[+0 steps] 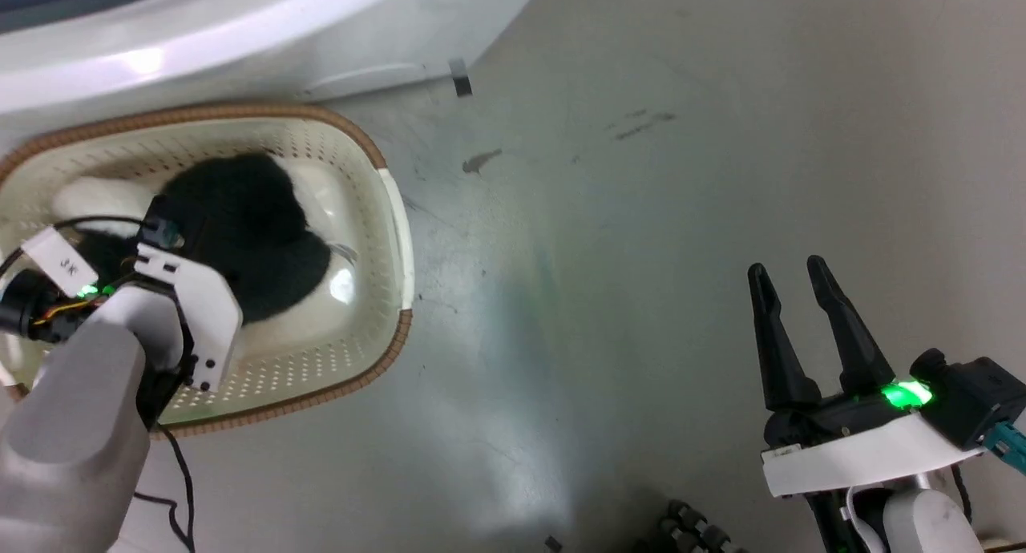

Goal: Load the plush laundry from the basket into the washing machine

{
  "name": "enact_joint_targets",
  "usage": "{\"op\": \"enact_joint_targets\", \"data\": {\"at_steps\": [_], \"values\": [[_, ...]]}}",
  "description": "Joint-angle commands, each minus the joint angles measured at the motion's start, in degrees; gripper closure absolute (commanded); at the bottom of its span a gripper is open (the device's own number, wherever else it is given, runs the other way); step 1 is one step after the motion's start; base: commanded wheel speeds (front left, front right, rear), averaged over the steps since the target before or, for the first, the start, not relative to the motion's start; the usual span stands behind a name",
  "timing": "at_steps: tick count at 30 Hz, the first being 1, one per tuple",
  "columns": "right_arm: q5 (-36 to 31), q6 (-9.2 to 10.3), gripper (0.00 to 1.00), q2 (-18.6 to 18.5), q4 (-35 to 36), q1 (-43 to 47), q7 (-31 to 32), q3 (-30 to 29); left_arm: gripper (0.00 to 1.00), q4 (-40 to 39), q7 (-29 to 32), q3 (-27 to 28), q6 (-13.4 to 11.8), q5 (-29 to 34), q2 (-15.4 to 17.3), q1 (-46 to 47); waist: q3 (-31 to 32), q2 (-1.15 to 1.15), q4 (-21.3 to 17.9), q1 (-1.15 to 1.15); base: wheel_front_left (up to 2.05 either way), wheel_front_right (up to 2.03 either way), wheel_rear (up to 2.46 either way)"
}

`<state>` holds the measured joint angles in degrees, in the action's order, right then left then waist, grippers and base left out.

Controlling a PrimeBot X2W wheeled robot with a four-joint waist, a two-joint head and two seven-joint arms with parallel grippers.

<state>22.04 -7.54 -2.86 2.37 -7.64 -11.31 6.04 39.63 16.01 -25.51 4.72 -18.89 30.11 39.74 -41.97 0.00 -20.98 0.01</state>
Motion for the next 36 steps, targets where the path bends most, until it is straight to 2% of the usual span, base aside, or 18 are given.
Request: {"op": "enact_joint_targets", "data": {"at_steps": [1, 8, 12, 25, 26, 27, 36], "values": [[0.9, 0.04, 0.00, 0.0, 0.3, -1.4, -0.8, 0.2, 0.00, 1.3, 1.3, -1.2, 0.6, -1.1, 0.8, 1.8, -1.6, 0.00, -0.8, -0.01, 0.00, 0.00, 0.00], [4.1, 0.05, 0.00, 0.0, 0.6, -1.2, -1.6, 0.4, 0.00, 4.7, 4.7, -4.9, 1.5, -2.4, 3.8, 6.4, -5.5, 0.00, -1.9, -0.01, 0.00, 0.00, 0.00], [5.7, 0.05, 0.00, 0.0, 0.9, -1.1, -2.1, 0.1, 0.00, 6.3, 5.4, -8.1, 1.5, -0.7, 5.6, 9.5, -8.1, 0.00, -2.4, -0.01, 0.00, 0.00, 0.00], [9.2, 0.05, 0.00, 0.0, 1.0, -2.2, -3.6, 0.5, 0.00, 13.8, 4.1, -13.9, 2.6, -4.0, 7.3, 16.4, -15.4, 0.00, -4.2, -0.01, 0.00, 0.00, 0.00], [9.2, 0.05, 0.00, 0.0, 0.9, -2.3, -3.7, 0.4, 0.13, 14.3, 3.9, -14.1, 2.6, -4.4, 7.3, 16.5, -15.5, 0.00, -4.2, -0.01, 0.00, 0.00, 0.00], [9.1, 0.05, 0.00, 0.0, 0.8, -2.4, -3.7, 0.3, 1.00, 14.6, 3.6, -14.2, 2.6, -4.7, 7.2, 16.4, -15.5, 0.00, -4.2, -0.01, 0.00, 0.00, 0.00], [7.9, 0.05, 0.00, 0.0, 0.0, -5.0, -3.7, 0.2, 1.00, 15.8, -0.2, -14.3, 2.7, -7.7, 7.6, 15.6, -13.2, 0.00, -5.0, -0.01, 0.00, 0.00, 0.00]]}}
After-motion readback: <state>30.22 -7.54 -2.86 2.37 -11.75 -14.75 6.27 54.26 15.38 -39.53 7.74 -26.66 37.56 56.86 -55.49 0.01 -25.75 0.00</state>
